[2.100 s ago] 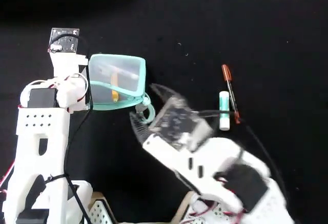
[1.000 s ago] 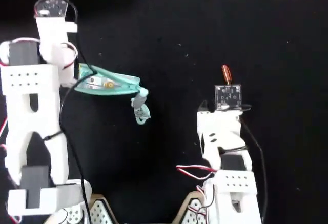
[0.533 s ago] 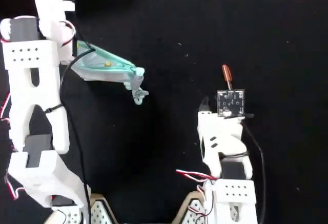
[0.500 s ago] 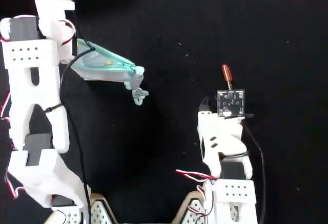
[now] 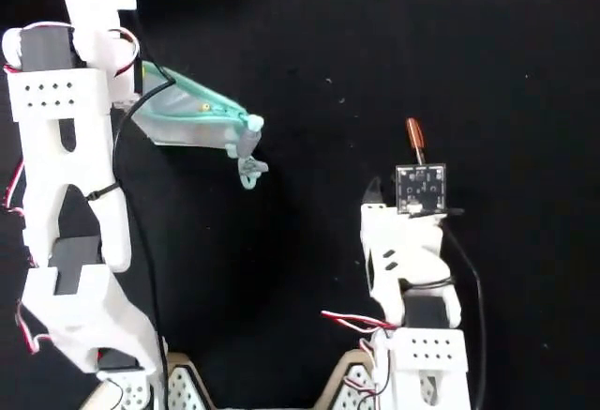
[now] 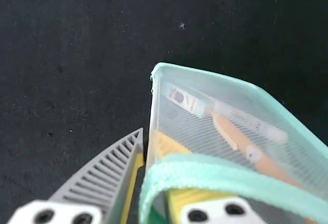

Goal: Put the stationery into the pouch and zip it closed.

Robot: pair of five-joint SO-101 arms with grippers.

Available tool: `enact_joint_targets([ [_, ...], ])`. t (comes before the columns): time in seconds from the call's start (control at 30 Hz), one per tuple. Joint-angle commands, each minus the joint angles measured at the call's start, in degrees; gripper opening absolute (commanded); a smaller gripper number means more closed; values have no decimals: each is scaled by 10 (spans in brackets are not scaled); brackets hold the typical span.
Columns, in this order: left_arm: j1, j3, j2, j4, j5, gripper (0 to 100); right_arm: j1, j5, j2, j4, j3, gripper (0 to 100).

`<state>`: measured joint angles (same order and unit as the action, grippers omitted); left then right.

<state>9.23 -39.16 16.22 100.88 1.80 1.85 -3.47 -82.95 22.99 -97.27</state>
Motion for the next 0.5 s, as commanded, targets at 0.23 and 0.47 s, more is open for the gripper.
enact_joint_targets([
  [0.23,4,87,-177,0,-10,30,-4,0,-7,3,1,81],
  [0.47,-36,131,-311,-2,-10,30,-4,0,-7,3,1,81],
])
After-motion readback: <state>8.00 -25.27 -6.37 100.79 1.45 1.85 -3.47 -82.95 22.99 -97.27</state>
